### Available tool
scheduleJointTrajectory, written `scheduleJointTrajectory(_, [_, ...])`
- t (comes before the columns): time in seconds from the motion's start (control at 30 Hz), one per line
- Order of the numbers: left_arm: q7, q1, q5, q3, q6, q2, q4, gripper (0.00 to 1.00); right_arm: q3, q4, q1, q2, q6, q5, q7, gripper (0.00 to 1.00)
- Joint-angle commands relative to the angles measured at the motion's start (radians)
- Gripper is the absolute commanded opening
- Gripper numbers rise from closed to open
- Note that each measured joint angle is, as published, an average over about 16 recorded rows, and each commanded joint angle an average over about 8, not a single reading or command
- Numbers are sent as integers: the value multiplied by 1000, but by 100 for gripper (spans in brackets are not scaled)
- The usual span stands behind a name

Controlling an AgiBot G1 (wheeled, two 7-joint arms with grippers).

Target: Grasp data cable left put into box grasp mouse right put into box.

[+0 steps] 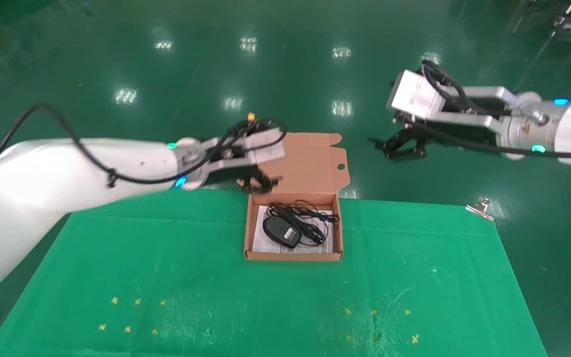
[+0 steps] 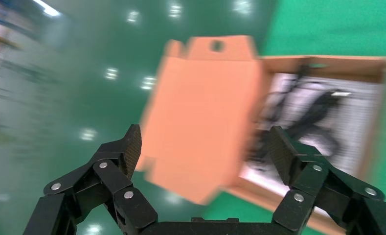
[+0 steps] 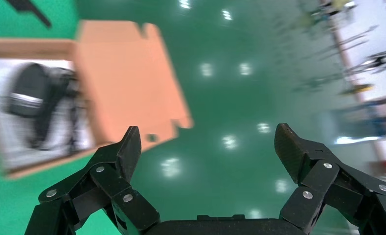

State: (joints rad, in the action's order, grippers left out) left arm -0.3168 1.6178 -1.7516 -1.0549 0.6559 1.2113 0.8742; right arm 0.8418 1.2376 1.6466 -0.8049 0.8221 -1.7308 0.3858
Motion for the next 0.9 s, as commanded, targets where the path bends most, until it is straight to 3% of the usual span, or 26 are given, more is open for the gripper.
scheduleJointTrajectory(0.03, [5, -23, 43, 32, 35, -25, 17, 100, -23, 2, -24, 8, 28, 42, -8, 100])
scheduleJointTrajectory(0.9, [75, -315, 592, 450, 487, -348, 238, 100, -325, 27, -330, 112, 389, 578, -114, 100])
